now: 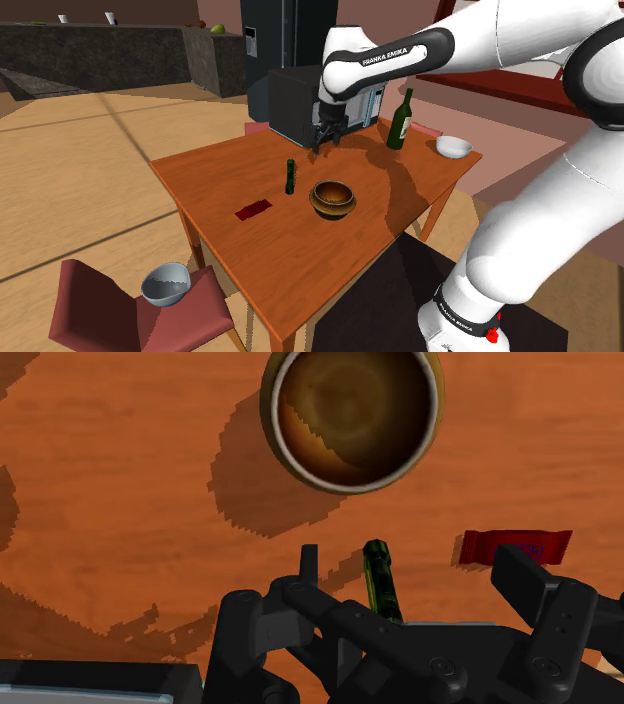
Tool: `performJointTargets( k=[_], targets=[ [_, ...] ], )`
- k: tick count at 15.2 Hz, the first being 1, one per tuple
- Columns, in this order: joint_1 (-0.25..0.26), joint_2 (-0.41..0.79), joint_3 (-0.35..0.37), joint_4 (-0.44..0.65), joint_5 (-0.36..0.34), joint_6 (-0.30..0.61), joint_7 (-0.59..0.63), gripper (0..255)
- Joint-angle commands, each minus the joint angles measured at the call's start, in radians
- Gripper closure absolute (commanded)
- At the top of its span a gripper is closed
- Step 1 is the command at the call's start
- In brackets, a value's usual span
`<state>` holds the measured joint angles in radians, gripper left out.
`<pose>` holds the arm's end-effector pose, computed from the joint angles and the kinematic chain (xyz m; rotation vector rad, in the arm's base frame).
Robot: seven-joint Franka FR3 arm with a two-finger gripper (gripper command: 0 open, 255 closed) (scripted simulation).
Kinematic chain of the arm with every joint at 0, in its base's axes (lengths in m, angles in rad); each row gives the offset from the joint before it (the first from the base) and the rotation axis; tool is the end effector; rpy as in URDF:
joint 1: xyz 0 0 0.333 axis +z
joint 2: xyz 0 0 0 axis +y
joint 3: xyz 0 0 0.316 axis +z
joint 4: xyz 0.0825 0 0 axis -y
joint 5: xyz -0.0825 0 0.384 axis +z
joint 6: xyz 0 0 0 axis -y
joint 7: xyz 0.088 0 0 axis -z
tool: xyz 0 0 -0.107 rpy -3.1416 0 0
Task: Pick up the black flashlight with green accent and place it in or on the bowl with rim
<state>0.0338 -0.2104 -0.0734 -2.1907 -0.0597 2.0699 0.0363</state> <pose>0.4966 -0.0243 0.4831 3.0992 -0.0755 0.1383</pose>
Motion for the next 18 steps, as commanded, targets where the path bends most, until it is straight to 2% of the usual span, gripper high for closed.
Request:
performJointTargets(
  k=[1, 7, 12, 18],
  targets=[
    [0.003, 0.080, -0.001, 0.049, 0.009, 0.031, 0.000, 0],
    [0.009, 0.311, 0.003, 0.214, 0.039, 0.095, 0.002, 0],
    [0.008, 0.491, 0.009, 0.374, 0.061, 0.113, 0.003, 0],
    [0.006, 0.533, 0.010, 0.350, 0.063, 0.179, 0.001, 0]
  ],
)
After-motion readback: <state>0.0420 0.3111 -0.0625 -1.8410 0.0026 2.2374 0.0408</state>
